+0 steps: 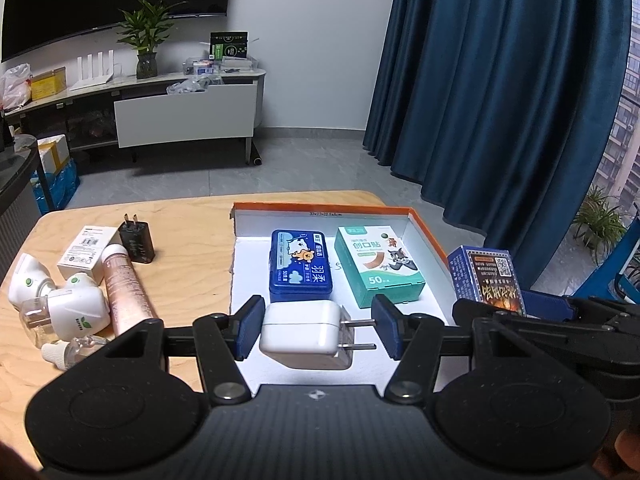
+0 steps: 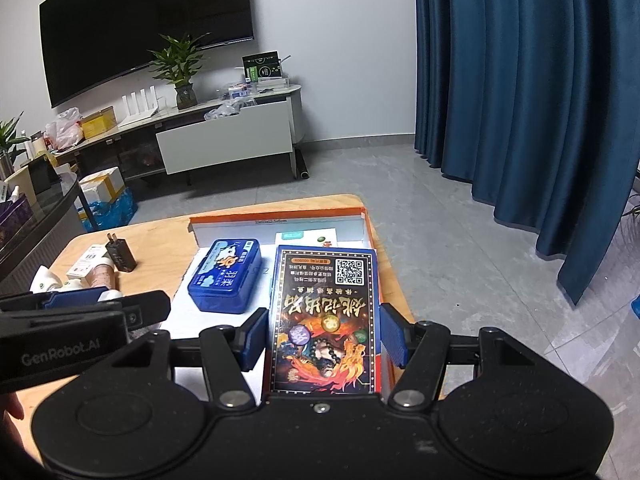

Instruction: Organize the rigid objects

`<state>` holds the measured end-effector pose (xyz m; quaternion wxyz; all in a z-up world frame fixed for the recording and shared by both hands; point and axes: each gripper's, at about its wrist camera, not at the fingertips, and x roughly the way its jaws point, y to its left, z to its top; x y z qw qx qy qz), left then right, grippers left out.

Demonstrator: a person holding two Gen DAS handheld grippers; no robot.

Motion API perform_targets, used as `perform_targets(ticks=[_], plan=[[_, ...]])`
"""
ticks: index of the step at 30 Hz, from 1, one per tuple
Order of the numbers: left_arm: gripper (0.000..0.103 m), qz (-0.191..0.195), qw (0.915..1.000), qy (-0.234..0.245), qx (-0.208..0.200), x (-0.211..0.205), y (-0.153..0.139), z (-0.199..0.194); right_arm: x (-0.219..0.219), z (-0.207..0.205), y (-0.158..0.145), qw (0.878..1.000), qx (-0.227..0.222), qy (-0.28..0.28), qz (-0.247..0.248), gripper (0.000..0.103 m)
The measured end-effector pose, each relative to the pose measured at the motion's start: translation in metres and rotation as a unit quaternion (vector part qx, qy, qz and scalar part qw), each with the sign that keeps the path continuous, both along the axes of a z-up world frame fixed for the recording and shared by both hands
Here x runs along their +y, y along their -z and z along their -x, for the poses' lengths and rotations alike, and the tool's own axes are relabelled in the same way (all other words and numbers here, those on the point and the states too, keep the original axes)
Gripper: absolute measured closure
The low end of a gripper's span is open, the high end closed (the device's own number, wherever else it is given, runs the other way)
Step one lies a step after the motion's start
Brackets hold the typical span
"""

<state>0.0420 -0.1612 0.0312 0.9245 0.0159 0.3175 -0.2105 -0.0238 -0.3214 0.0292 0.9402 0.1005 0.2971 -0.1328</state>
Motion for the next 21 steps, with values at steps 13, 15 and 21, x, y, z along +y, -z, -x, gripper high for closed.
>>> perform_targets(ticks=[13, 15, 21], plan=[[0.043, -0.005, 1.0, 0.005, 0.005, -0.011, 0.005, -0.008, -0.011, -0.01, 0.005, 1.0, 0.006, -0.002, -0.004, 0.032], [0.043, -0.004, 1.0, 0.005, 0.007, -0.012, 0.005, -0.009, -0.013, -0.012, 0.006, 1.0, 0.007, -0.003, -0.006, 0.032], [0.043, -0.006, 0.9999, 0.005, 0.008, -0.016, 0.007, -0.011, -0.013, -0.015, 0.009, 1.0, 0.008, -0.004, -0.006, 0.032]])
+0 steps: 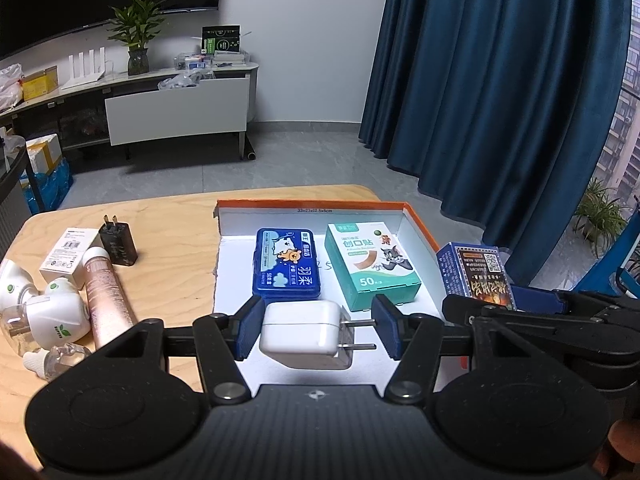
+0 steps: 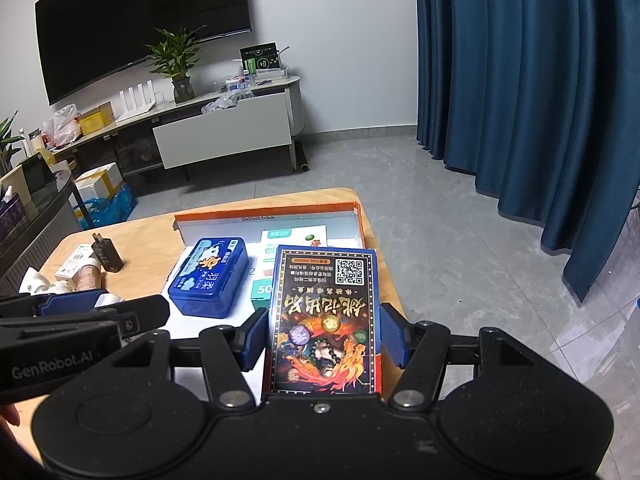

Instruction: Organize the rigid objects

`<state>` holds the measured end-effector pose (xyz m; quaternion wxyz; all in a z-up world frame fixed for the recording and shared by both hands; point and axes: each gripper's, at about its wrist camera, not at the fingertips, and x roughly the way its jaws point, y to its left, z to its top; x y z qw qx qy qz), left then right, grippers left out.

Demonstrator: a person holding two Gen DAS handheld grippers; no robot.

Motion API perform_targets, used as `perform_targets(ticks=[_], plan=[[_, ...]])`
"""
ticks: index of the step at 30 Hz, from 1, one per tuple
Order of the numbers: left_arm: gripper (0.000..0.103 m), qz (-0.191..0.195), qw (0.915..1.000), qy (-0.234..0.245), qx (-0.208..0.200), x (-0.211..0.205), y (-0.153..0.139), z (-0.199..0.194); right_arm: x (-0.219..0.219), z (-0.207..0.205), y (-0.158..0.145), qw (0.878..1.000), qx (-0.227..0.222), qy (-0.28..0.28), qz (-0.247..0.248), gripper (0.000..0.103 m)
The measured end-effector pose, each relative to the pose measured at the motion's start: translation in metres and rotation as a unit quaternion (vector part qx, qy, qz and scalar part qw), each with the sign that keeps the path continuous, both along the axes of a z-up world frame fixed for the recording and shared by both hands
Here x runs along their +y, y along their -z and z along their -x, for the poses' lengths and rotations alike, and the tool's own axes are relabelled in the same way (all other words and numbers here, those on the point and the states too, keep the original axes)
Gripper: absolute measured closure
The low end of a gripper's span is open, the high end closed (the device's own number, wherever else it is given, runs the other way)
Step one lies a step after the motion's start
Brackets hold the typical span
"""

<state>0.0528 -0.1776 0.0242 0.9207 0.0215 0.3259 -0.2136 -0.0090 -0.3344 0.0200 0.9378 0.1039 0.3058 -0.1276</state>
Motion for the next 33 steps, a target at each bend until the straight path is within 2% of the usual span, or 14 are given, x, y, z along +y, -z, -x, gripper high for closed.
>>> perform_targets(ticks=[33], plan=[[0.043, 0.003, 0.9999, -0.005, 0.009, 0.0, 0.007, -0.009, 0.0, -0.012, 0.014, 1.0, 0.019, -0.018, -0.001, 0.032]])
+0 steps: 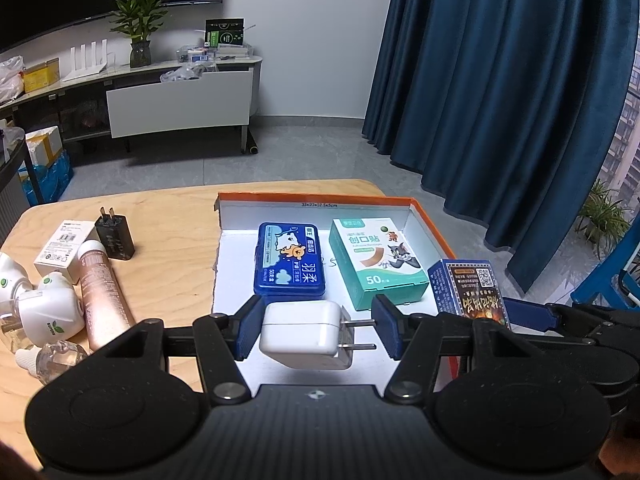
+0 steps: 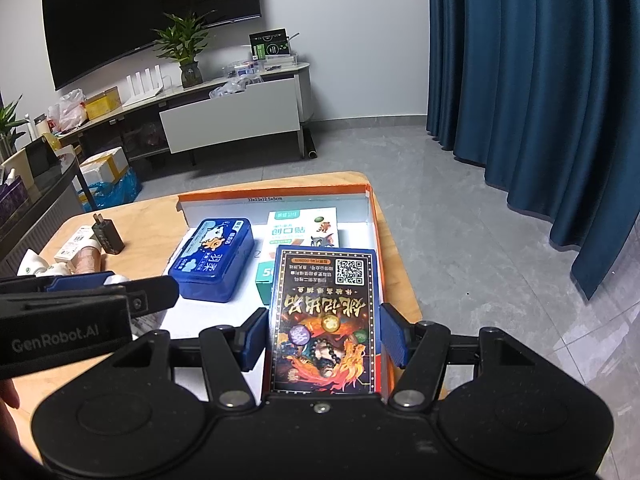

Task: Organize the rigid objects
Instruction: 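Lower the white charger with left tool while right tool lowers the card box into the box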

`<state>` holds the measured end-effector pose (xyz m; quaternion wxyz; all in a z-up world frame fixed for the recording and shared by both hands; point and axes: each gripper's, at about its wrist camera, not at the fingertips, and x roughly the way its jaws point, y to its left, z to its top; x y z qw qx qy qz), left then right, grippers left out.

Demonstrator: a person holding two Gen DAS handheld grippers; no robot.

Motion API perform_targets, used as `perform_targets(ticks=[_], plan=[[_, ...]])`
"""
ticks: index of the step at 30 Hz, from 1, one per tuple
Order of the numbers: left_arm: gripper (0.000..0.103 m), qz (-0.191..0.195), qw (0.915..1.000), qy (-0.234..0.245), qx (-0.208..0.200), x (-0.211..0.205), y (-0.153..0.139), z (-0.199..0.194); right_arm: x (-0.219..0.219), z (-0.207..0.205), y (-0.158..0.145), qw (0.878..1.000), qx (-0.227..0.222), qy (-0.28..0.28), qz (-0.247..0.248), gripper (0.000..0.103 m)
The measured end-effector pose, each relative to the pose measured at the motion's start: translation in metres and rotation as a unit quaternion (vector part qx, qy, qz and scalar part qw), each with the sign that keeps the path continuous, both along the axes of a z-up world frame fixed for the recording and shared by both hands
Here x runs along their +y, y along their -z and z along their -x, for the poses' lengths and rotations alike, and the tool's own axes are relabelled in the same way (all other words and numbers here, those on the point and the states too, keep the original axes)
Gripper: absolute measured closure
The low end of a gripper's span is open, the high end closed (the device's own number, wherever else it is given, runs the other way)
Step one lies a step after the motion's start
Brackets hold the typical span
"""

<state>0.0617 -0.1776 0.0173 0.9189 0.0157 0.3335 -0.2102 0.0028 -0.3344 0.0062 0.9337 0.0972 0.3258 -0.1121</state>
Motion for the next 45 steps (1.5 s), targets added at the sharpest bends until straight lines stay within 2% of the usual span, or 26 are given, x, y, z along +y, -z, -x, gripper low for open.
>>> perform_targets(ticks=[11, 24, 45], plan=[[0.043, 0.004, 1.0, -0.002, -0.006, -0.001, -0.008, -0.011, -0.003, -0.009, -0.007, 1.0, -0.006, -0.006, -0.003, 0.032], [0.043, 0.019, 0.9998, 0.005, -0.002, -0.01, -0.019, -0.04, -0.019, -0.04, -0.013, 1.0, -0.004, -0.018, 0.002, 0.032], [0.043, 0.008, 0.9999, 0.013, -0.004, -0.024, -0.02, -0.062, -0.021, -0.052, -0.011, 1.0, 0.0, -0.02, 0.006, 0.031]])
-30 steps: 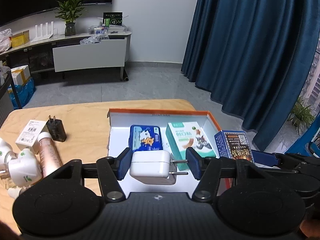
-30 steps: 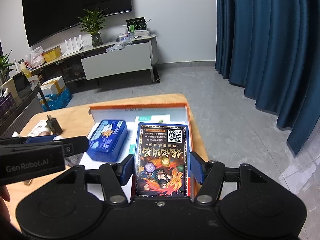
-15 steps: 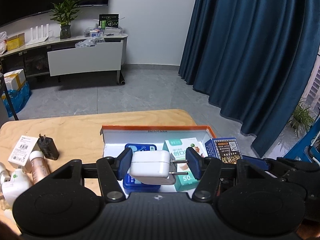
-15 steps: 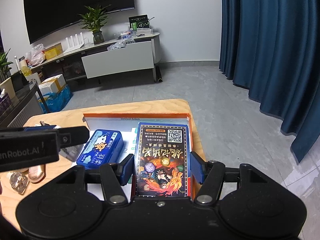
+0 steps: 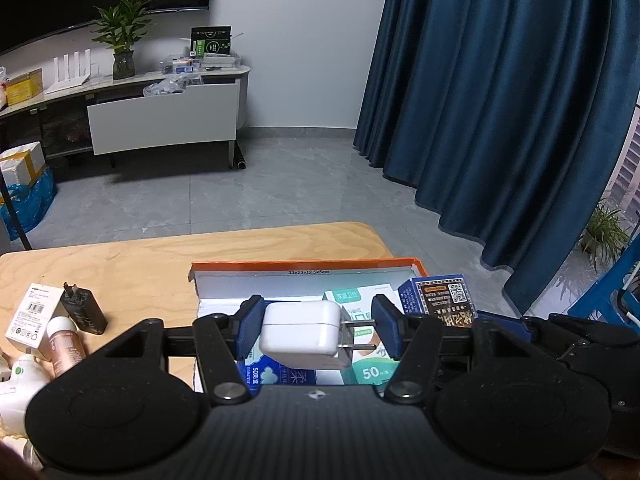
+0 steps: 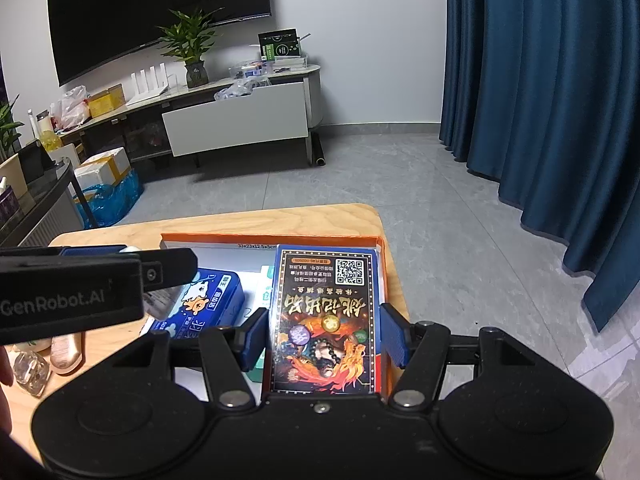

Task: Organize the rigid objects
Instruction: 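Lower the white charger with left tool while right tool lowers the card box into the box, then open both tools to release the charger and card box in the box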

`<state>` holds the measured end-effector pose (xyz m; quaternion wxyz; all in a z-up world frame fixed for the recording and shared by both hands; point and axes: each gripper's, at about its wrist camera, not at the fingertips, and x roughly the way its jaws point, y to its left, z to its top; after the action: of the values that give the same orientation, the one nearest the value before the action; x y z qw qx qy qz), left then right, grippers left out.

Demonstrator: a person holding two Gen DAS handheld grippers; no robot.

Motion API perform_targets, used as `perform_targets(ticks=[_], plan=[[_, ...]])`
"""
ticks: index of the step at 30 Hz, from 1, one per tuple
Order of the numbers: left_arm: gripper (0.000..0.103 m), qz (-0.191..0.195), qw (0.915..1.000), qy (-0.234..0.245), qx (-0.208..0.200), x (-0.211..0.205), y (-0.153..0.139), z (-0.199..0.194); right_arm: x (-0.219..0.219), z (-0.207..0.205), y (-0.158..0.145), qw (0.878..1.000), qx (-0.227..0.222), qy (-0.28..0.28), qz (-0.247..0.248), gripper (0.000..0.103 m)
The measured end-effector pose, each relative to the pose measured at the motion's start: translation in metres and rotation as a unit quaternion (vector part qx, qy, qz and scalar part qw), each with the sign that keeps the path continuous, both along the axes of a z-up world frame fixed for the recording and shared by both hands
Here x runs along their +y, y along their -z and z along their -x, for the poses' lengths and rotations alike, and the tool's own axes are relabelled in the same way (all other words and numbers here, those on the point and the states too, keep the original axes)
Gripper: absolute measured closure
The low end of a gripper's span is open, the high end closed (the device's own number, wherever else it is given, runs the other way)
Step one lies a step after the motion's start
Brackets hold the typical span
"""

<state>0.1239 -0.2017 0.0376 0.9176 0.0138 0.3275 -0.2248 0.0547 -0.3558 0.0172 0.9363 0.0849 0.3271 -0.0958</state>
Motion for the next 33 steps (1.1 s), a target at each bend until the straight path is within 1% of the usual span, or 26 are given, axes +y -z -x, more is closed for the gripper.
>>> perform_targets(ticks=[7, 15, 19, 22, 23, 25, 30, 33], plan=[[0.043, 0.001, 1.0, 0.003, 0.008, -0.004, 0.001, -0.008, -0.003, -0.008, 0.002, 1.0, 0.005, -0.002, -0.003, 0.031], [0.043, 0.016, 0.9993, 0.005, 0.035, -0.007, 0.009, -0.024, -0.006, -0.019, 0.005, 1.0, 0.014, -0.002, -0.006, 0.031], [0.043, 0.021, 0.9987, 0.009, 0.046, -0.01, 0.011, -0.03, -0.009, -0.025, 0.007, 1.0, 0.012, 0.003, -0.013, 0.031], [0.043, 0.025, 0.9984, 0.002, 0.051, -0.011, 0.014, -0.033, -0.013, -0.03, 0.011, 1.0, 0.0, 0.003, -0.03, 0.028], [0.043, 0.025, 0.9983, 0.001, 0.052, -0.012, 0.014, -0.033, -0.015, -0.029, 0.01, 0.999, -0.004, 0.004, -0.033, 0.024], [0.043, 0.026, 0.9982, 0.002, 0.054, -0.012, 0.015, -0.034, -0.015, -0.025, 0.005, 1.0, -0.01, 0.008, -0.024, 0.023], [0.043, 0.03, 0.9977, 0.007, 0.061, -0.012, 0.014, -0.033, -0.013, -0.021, -0.004, 1.0, -0.009, 0.025, 0.013, 0.023], [0.043, 0.031, 0.9974, 0.009, 0.064, -0.012, 0.015, -0.033, -0.008, -0.014, -0.009, 0.998, -0.012, 0.038, 0.049, 0.021]])
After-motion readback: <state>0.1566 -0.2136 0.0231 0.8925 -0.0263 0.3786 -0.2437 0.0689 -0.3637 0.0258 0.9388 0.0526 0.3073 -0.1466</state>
